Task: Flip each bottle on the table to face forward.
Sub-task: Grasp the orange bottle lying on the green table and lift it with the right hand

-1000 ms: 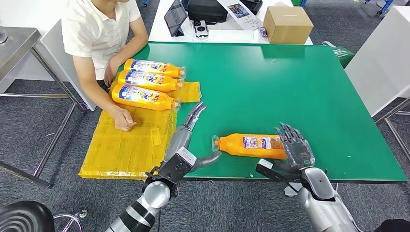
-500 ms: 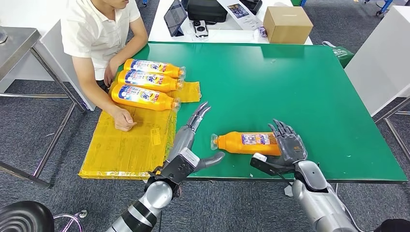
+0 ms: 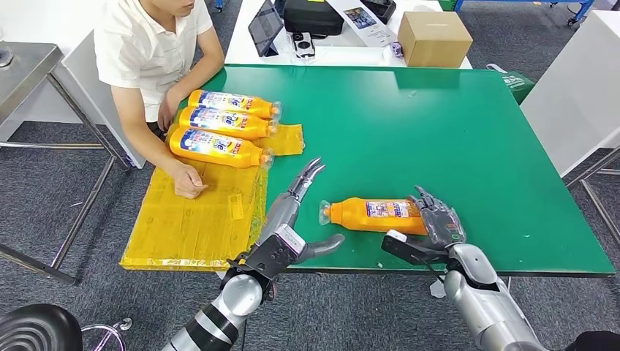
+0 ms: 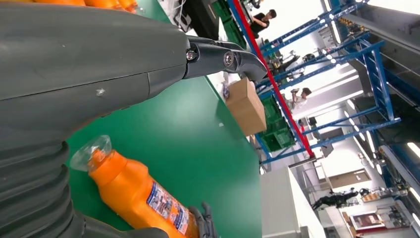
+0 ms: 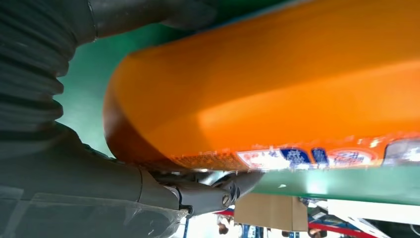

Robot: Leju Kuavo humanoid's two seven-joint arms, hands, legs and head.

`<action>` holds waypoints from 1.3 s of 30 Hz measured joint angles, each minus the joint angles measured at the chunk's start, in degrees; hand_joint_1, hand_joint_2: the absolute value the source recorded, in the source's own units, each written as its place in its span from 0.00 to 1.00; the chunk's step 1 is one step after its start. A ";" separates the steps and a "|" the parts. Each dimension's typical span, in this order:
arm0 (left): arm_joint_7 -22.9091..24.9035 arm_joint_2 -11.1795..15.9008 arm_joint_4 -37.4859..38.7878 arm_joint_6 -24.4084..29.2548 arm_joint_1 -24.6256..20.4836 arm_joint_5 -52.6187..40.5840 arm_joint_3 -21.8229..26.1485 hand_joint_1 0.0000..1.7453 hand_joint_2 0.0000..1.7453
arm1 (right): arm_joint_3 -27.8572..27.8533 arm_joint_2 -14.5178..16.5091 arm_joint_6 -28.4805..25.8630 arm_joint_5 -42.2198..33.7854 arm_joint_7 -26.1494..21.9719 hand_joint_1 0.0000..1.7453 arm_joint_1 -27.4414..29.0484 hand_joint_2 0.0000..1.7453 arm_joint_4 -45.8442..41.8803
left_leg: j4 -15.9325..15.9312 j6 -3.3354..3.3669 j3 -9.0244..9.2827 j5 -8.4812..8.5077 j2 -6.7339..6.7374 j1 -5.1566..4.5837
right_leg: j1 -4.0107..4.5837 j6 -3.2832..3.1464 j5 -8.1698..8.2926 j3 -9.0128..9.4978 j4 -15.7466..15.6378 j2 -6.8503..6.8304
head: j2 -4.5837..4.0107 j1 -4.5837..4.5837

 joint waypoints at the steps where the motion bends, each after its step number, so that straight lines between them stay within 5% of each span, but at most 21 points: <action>1: 0.03 0.00 0.00 -0.17 -0.02 0.14 -0.02 0.00 1.00 | 0.09 -0.17 0.33 -0.21 -0.03 0.86 -0.35 1.00 0.36 | 0.00 0.00 0.03 0.00 -0.01 0.00 | 0.00 0.00 0.00 0.03 0.00 0.00 | 0.00 0.01; 12: 0.08 0.00 0.00 -0.42 -0.11 0.34 -0.09 0.00 1.00 | 0.56 -0.97 0.98 -0.50 -0.09 0.86 -1.63 1.00 1.98 | 0.01 0.01 0.09 0.01 -0.02 0.00 | 0.00 0.01 0.00 0.11 -0.01 -0.01 | 0.00 -0.01; 17: 0.09 0.00 0.00 -0.44 -0.13 0.34 -0.10 0.00 1.00 | 0.70 -1.13 1.00 -0.50 -0.09 1.00 -1.79 1.00 2.27 | 0.01 0.01 0.10 0.01 -0.01 0.00 | 0.00 0.01 0.01 0.11 -0.01 -0.01 | 0.00 0.00; 27: -0.08 0.00 0.00 -0.93 -0.35 1.50 -0.26 0.00 1.00 | 0.85 -2.09 0.54 -1.48 -1.74 1.00 -2.41 1.00 3.35 | 0.01 0.02 0.14 0.01 -0.02 -0.01 | -0.01 0.01 0.01 0.16 -0.02 -0.01 | 0.00 -0.01; 32: -2.25 -0.50 -0.01 0.11 0.04 6.79 0.03 0.00 1.00 | -0.52 -1.66 2.67 -12.87 -9.59 1.00 -0.82 1.00 2.60 | 0.01 0.01 0.14 -0.01 -0.02 0.00 | 0.01 0.01 0.01 0.17 -0.02 -0.01 | 0.00 0.01; 39: -3.52 -1.92 0.49 -2.16 4.47 31.38 1.43 0.00 1.00 | -6.98 2.37 6.14 -30.30 -15.67 1.00 6.75 1.00 -6.02 | -0.01 0.04 -0.06 -0.09 -0.02 0.06 | 0.06 0.00 -0.02 -0.01 -0.01 -0.02 | 0.00 -0.02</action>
